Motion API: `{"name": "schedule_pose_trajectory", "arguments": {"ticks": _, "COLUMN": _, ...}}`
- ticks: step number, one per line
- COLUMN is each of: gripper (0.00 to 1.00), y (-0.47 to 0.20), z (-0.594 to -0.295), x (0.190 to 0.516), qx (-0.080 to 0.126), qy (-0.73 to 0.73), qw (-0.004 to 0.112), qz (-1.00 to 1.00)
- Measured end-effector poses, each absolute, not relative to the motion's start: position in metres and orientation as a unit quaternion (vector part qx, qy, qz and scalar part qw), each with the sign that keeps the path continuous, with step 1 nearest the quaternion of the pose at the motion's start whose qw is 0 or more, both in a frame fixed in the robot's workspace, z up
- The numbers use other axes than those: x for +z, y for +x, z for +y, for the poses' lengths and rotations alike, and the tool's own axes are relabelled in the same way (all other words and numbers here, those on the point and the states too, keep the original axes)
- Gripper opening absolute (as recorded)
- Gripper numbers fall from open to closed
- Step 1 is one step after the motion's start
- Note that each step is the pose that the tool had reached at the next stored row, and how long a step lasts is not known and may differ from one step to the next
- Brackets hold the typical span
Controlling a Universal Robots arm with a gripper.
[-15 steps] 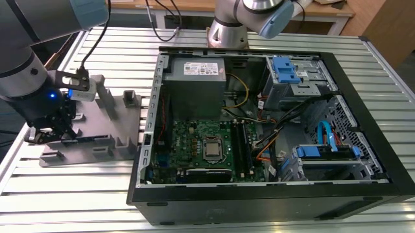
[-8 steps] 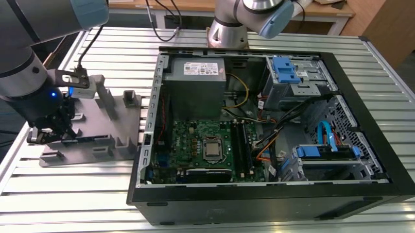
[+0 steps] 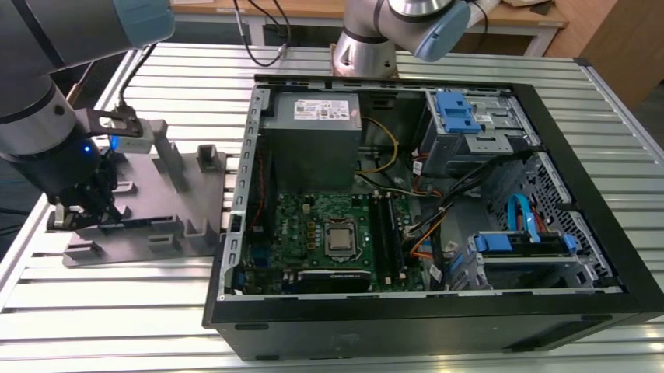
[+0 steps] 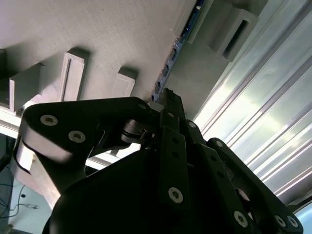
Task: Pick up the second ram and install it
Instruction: 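Pick up the second ram and move it above second insertion slot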
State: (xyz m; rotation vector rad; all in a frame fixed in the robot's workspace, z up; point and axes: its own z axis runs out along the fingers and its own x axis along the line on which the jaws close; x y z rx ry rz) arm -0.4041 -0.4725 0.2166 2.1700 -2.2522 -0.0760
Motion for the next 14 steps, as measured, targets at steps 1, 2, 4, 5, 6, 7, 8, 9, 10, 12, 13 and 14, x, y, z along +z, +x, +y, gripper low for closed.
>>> {"name": "schedule_pose_trajectory", "arguments": {"ticks": 1, "gripper": 0.07, "y": -0.4041, "z": -0.4725, "x": 0.2166, "qx": -0.024, "qy": 0.698, "qw": 0.007, "qz": -0.716}}
{"name": "schedule_pose_trajectory", "arguments": {"ticks": 2, "gripper": 0.07, "y": -0.4041, "z": -0.4725, "x": 0.2166, "qx": -0.024, "qy": 0.702, "qw": 0.007, "qz": -0.712}}
{"name": "schedule_pose_trajectory", "arguments": {"ticks": 4, "gripper": 0.07, "y": -0.4041, "z": -0.4725, "x": 0.2166, "qx": -0.024, "qy": 0.711, "qw": 0.007, "qz": -0.703}}
{"name": "schedule_pose_trajectory", "arguments": {"ticks": 5, "gripper": 0.07, "y": -0.4041, "z": -0.4725, "x": 0.2166, "qx": -0.024, "qy": 0.714, "qw": 0.007, "qz": -0.699}}
{"name": "schedule_pose_trajectory", "arguments": {"ticks": 6, "gripper": 0.07, "y": -0.4041, "z": -0.4725, "x": 0.2165, "qx": -0.024, "qy": 0.718, "qw": 0.007, "qz": -0.696}}
{"name": "schedule_pose_trajectory", "arguments": {"ticks": 7, "gripper": 0.07, "y": -0.404, "z": -0.4725, "x": 0.2165, "qx": -0.024, "qy": 0.722, "qw": 0.008, "qz": -0.692}}
{"name": "schedule_pose_trajectory", "arguments": {"ticks": 8, "gripper": 0.07, "y": -0.404, "z": -0.4725, "x": 0.2165, "qx": -0.024, "qy": 0.725, "qw": 0.008, "qz": -0.688}}
{"name": "schedule_pose_trajectory", "arguments": {"ticks": 9, "gripper": 0.07, "y": -0.404, "z": -0.4725, "x": 0.2165, "qx": -0.024, "qy": 0.727, "qw": 0.008, "qz": -0.686}}
{"name": "schedule_pose_trajectory", "arguments": {"ticks": 10, "gripper": 0.07, "y": -0.404, "z": -0.4725, "x": 0.2165, "qx": -0.024, "qy": 0.728, "qw": 0.008, "qz": -0.685}}
{"name": "schedule_pose_trajectory", "arguments": {"ticks": 12, "gripper": 0.07, "y": -0.404, "z": -0.4725, "x": 0.2165, "qx": -0.024, "qy": 0.728, "qw": 0.008, "qz": -0.685}}
{"name": "schedule_pose_trajectory", "arguments": {"ticks": 13, "gripper": 0.07, "y": -0.404, "z": -0.4724, "x": 0.2165, "qx": -0.024, "qy": 0.728, "qw": 0.008, "qz": -0.685}}
{"name": "schedule_pose_trajectory", "arguments": {"ticks": 14, "gripper": 0.07, "y": -0.404, "z": -0.4724, "x": 0.2165, "qx": -0.024, "qy": 0.728, "qw": 0.008, "qz": -0.685}}
